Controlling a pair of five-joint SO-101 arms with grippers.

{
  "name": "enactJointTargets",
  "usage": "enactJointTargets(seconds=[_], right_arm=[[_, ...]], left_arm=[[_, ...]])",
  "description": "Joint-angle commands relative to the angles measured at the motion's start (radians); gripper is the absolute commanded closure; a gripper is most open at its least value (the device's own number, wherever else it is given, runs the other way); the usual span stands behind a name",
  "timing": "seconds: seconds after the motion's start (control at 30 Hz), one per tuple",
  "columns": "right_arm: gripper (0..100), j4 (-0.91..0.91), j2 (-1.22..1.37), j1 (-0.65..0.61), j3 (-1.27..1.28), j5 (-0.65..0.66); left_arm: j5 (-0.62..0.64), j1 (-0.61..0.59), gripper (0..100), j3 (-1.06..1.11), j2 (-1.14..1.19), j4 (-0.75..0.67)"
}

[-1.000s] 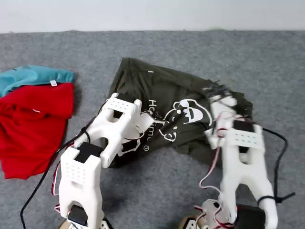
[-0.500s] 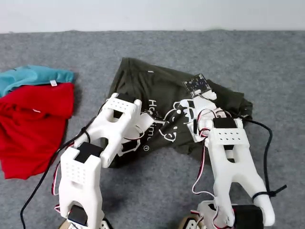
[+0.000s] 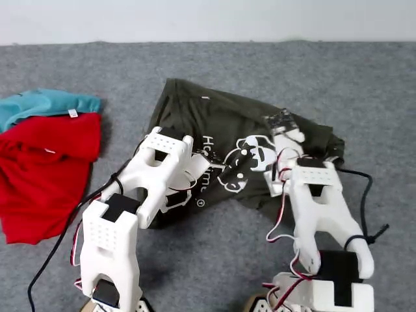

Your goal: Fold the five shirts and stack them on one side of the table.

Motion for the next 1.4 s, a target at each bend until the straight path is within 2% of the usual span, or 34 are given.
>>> enactJointTargets(seconds=[0.0,0.2,0.4,0.5,0.83,1.0,1.37], right_arm=[[76.8,-0.001,-0.01,0.033,-0.044,-0.029],[76.6,0.065,-0.064,0.045,-0.109,-0.028],[76.7,0.058,-0.041,0.125,-0.163,0.074],[76.8,0.065,-0.005,0.153,-0.176,0.08],[76.7,0.219,-0.093,0.116,-0.196,0.083],[76.6,0.208,-0.064,0.12,-0.195,0.083],[76.8,0.038,0.189,0.12,-0.201,0.083]], left_arm=[[-0.008,-0.006,99,0.001,0.043,-0.06],[-0.008,-0.008,99,0.001,0.043,-0.06],[-0.008,-0.008,99,0.001,0.043,-0.06],[-0.008,-0.008,99,0.001,0.043,-0.06],[-0.008,-0.008,99,0.001,0.043,-0.06],[-0.008,-0.008,99,0.001,0.043,-0.06],[-0.008,-0.008,99,0.001,0.043,-0.06]])
